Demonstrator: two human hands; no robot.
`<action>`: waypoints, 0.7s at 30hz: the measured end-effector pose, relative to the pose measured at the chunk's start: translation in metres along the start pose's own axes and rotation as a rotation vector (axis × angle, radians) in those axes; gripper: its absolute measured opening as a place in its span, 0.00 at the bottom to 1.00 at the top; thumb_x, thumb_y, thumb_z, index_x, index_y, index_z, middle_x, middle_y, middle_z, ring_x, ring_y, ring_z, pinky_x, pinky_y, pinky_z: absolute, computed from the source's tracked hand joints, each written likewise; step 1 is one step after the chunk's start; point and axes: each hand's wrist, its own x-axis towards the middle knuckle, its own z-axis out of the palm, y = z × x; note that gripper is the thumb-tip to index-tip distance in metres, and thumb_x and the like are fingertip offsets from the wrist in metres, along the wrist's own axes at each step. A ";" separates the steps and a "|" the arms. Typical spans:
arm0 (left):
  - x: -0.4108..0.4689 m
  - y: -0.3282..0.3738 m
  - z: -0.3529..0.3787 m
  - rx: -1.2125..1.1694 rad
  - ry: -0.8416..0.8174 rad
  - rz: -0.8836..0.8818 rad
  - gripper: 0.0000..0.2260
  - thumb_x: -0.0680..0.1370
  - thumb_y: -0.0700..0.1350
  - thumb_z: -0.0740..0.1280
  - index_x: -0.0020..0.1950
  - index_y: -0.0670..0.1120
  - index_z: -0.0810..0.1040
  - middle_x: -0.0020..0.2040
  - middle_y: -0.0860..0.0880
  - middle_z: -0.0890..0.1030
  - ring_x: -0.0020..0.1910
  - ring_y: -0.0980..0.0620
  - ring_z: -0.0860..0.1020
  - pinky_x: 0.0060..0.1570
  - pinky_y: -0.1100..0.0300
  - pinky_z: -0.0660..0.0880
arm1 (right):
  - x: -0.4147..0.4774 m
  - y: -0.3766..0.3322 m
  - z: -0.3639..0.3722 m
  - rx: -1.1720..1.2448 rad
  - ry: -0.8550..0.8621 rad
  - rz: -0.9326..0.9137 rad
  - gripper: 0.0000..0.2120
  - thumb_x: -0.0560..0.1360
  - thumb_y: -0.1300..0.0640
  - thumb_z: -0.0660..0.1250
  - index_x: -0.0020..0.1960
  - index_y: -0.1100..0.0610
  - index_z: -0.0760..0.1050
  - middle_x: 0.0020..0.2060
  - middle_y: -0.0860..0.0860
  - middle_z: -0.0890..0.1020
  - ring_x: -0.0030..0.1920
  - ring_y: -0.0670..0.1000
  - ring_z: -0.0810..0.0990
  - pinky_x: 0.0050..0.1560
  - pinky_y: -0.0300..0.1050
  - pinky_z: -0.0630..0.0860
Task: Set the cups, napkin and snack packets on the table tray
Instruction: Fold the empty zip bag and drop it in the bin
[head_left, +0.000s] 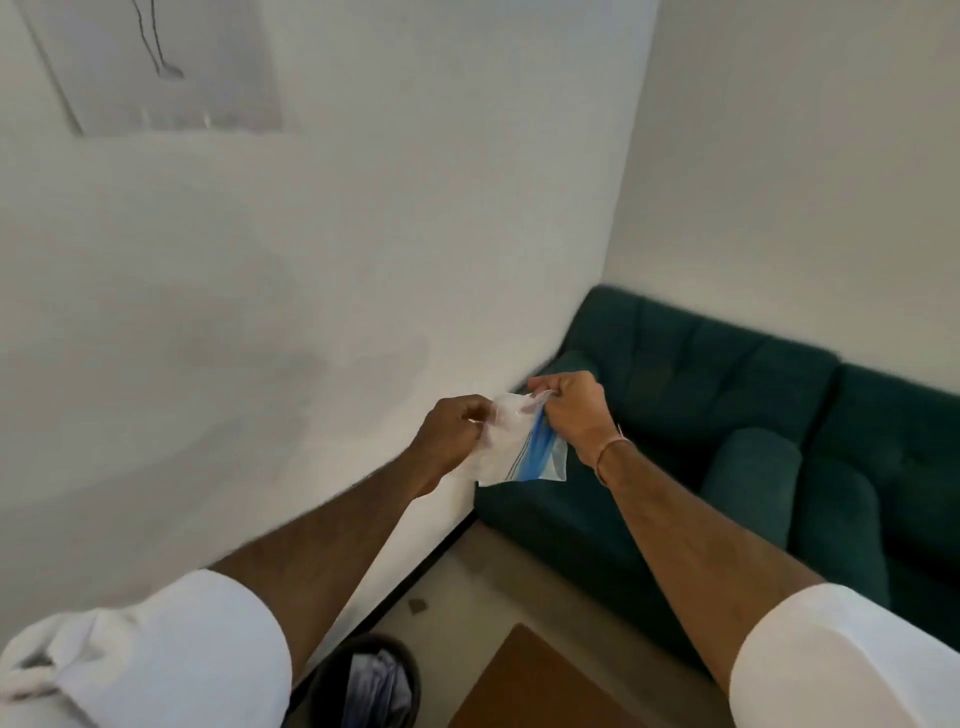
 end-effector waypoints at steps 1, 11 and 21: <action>0.002 -0.029 -0.005 -0.102 0.002 -0.040 0.09 0.81 0.38 0.62 0.56 0.41 0.80 0.53 0.45 0.81 0.50 0.48 0.78 0.47 0.60 0.76 | 0.007 0.013 0.030 -0.035 -0.030 0.010 0.21 0.73 0.72 0.56 0.56 0.64 0.84 0.56 0.56 0.85 0.57 0.53 0.82 0.65 0.48 0.77; -0.018 -0.363 0.004 0.535 -0.179 -0.356 0.57 0.54 0.75 0.72 0.76 0.52 0.58 0.71 0.48 0.64 0.68 0.44 0.64 0.65 0.45 0.67 | 0.020 0.211 0.347 0.164 -0.271 0.523 0.15 0.75 0.72 0.58 0.49 0.68 0.84 0.43 0.56 0.84 0.53 0.60 0.82 0.59 0.52 0.80; -0.047 -0.633 0.081 0.253 0.076 -0.641 0.17 0.71 0.39 0.73 0.58 0.46 0.76 0.55 0.43 0.82 0.55 0.43 0.80 0.47 0.62 0.71 | -0.022 0.409 0.508 0.127 -0.345 0.817 0.05 0.69 0.71 0.60 0.37 0.66 0.73 0.31 0.59 0.72 0.32 0.58 0.73 0.31 0.45 0.71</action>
